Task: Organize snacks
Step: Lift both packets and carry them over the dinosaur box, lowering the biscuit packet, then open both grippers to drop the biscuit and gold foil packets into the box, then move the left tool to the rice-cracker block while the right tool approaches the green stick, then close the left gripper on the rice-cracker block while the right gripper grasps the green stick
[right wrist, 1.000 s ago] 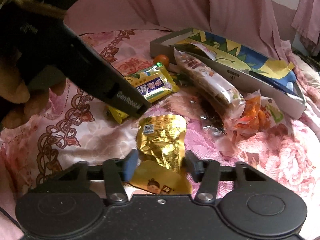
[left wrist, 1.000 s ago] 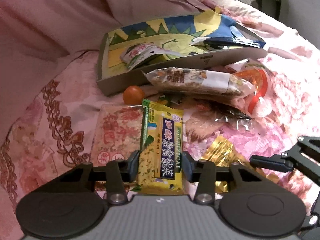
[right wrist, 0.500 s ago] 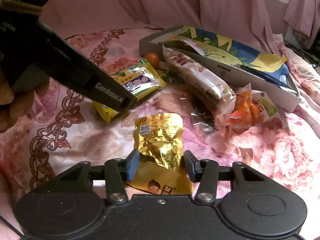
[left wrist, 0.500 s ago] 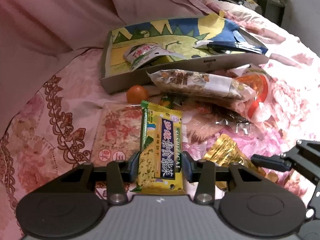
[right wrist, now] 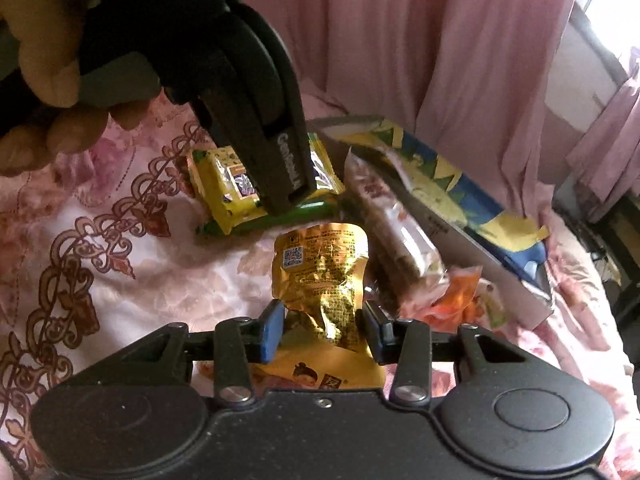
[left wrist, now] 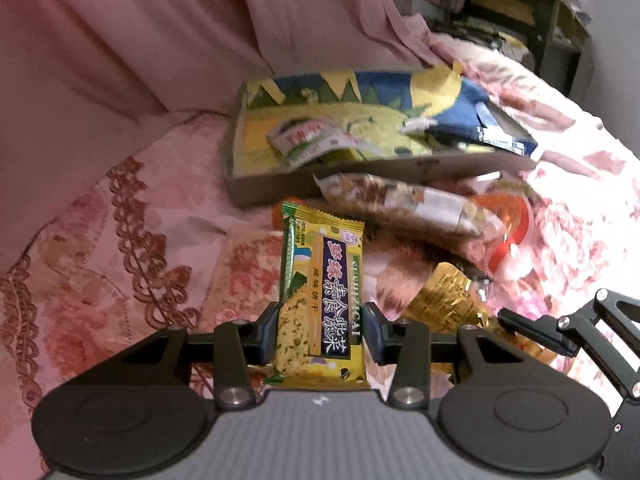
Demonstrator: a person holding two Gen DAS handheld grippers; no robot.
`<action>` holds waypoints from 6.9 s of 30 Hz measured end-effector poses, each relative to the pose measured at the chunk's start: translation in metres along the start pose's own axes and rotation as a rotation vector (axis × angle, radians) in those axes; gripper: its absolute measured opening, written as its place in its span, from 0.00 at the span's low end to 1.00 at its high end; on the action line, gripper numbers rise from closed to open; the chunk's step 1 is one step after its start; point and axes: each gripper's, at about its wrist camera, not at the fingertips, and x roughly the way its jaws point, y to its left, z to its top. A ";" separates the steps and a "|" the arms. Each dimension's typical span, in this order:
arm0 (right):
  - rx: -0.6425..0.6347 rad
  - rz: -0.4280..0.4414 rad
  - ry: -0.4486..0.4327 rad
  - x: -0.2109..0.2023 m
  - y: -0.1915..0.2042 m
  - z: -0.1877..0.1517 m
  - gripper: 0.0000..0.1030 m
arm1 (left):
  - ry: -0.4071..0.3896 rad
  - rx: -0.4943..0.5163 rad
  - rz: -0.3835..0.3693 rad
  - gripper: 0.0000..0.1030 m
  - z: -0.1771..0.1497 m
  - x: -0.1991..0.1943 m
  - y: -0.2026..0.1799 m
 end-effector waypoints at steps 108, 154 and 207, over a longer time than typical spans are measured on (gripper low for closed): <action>0.569 -0.205 -0.321 -0.089 -0.133 0.012 0.99 | -0.475 -0.194 0.110 1.00 0.006 -0.086 -0.006; 0.442 -0.064 0.004 -0.090 -0.071 -0.015 0.99 | -0.048 -0.318 0.247 1.00 -0.046 -0.080 0.008; 0.414 -0.119 0.141 0.055 -0.013 0.024 0.99 | 0.196 -0.309 0.015 1.00 0.004 0.037 0.083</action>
